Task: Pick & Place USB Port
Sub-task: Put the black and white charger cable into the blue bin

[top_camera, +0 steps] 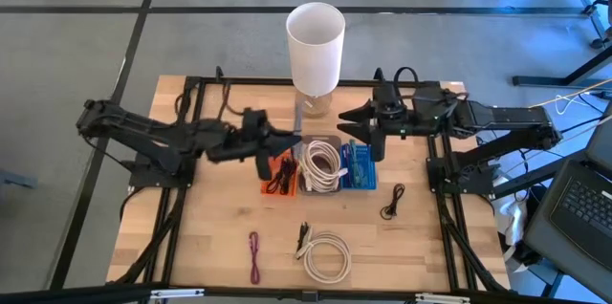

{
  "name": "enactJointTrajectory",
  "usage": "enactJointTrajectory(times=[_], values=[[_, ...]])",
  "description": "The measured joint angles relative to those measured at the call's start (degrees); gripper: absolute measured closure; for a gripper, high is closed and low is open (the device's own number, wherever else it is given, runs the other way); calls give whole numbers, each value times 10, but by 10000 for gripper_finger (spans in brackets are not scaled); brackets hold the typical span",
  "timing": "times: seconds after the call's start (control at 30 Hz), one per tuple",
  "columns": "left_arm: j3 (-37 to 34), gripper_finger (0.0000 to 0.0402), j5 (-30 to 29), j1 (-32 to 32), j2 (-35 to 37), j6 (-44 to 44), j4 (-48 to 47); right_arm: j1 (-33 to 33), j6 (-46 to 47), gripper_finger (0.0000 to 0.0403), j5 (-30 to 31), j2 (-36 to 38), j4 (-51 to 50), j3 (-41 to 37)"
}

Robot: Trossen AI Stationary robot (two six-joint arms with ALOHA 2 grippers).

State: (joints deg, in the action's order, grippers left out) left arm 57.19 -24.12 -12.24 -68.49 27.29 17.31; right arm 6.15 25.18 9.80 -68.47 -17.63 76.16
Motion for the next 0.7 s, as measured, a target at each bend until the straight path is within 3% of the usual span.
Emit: enactJointTrajectory(times=[0.2, 0.33, 0.57, 0.7], values=[[0, 386, 138, 70, -66, 29, 107, 6, -1, 233, 11, 0, 15, 0], [3, 386, 189, 92, -113, 53, 186, 5, -1, 233, 12, 0, 18, 0], [88, 387, 254, 114, -183, 57, 183, 5, 1, 233, 11, 0, 18, 0], [148, 388, 279, 125, -211, 35, 125, 5, 3, 236, 11, -1, 18, 0]])
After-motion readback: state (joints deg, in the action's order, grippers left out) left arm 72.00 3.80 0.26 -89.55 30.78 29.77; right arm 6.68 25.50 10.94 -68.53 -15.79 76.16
